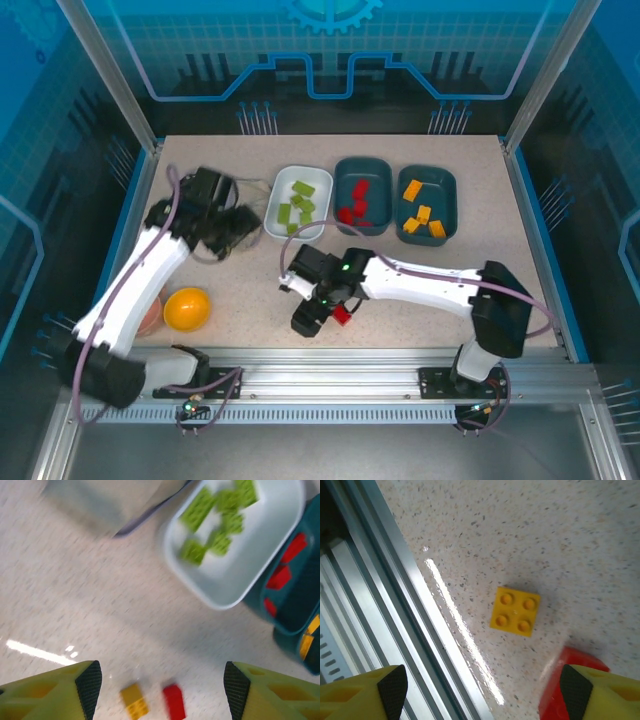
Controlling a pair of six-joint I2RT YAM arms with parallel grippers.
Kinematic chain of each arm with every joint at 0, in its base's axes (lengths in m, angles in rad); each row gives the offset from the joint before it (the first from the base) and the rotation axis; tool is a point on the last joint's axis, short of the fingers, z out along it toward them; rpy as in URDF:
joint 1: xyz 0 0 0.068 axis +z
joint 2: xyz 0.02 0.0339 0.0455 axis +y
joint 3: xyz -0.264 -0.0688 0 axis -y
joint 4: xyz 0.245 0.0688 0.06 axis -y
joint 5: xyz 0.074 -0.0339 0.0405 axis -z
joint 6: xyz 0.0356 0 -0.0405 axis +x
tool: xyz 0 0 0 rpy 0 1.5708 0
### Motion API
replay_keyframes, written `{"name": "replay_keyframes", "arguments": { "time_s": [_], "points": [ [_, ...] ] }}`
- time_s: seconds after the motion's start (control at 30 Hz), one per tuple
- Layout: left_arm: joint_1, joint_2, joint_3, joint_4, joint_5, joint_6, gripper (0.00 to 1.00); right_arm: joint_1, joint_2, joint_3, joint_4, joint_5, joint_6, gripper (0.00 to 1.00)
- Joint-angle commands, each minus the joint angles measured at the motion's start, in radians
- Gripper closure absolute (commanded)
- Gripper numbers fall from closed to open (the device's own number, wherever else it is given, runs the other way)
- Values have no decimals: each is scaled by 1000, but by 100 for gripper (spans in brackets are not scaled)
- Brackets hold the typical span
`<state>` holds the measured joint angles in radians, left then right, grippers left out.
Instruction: Sort the legos into containers by color
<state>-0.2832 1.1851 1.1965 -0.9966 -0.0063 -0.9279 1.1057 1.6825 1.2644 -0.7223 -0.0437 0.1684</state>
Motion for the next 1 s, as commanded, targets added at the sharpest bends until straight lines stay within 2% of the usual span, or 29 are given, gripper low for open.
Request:
{"name": "replay_keyframes", "arguments": {
  "time_s": [0.0, 0.13, 0.33, 0.47, 0.6, 0.7, 0.83, 0.97],
  "points": [
    [6, -206, -188, -40, 98, -87, 30, 19, 81, 54, -48, 33, 58, 17],
    [6, -404, -302, -55, 207, -80, 29, 19, 179, 109, -60, 48, 92, 18],
    [5, -503, -311, -127, 235, -59, 29, 20, 302, 185, -96, 65, 126, 26],
    [6, -526, -301, -132, 233, -66, 30, 19, 342, 205, -123, 101, 144, 39],
    [6, -533, -299, -127, 237, -65, 30, 20, 332, 202, -119, 116, 151, 56],
    [6, -532, -295, -107, 250, -55, 30, 14, 287, 204, -126, 146, 159, 63],
    [6, -483, -296, 8, 309, -44, 30, -70, 157, 205, -157, 199, 185, 65],
    [-16, -342, -269, 161, 368, -29, 30, -254, 22, 192, -194, 252, 181, 65]
  ]
}}
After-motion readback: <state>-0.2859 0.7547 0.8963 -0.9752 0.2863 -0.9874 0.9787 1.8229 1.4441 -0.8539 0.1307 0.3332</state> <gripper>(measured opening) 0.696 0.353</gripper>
